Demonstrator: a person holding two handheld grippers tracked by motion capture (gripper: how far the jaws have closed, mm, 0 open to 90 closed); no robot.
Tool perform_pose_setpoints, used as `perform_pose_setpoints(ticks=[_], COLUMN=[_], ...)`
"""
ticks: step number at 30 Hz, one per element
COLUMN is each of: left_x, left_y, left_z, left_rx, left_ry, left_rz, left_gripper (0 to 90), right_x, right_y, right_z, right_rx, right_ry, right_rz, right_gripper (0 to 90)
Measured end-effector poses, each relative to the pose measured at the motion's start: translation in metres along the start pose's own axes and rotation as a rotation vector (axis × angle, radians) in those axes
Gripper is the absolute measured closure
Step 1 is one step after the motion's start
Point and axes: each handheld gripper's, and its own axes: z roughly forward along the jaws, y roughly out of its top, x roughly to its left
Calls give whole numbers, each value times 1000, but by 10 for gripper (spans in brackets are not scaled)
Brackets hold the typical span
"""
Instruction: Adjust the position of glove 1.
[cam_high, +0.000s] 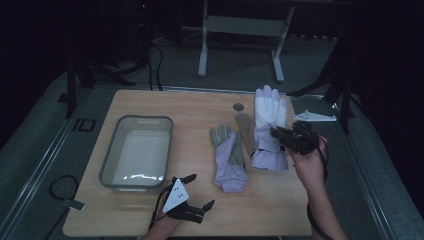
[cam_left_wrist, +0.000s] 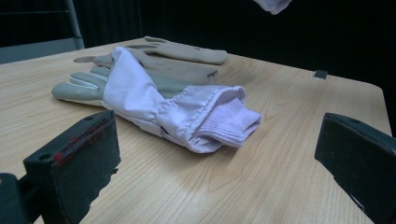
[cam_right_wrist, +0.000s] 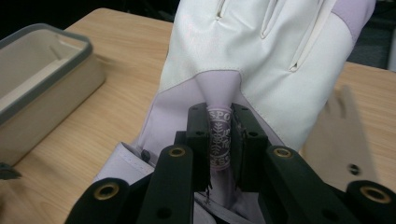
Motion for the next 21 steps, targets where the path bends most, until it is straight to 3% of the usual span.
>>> perform_pose_setpoints(ticks=[8, 17, 21], left_x=[0, 0, 0], left_y=[0, 0, 0], left_z=[0, 0, 0], left_rx=[-1, 0, 0], left_ry=[-2, -1, -1], left_rz=[0, 4, 4], left_gripper=[1, 1, 0], right_x=[30, 55, 63], right_y=[2, -8, -16], right_z=[27, 61, 76], right_rx=[30, 114, 154], right_ry=[33, 72, 66], right_rz=[-34, -28, -35], right_gripper=[787, 788, 788])
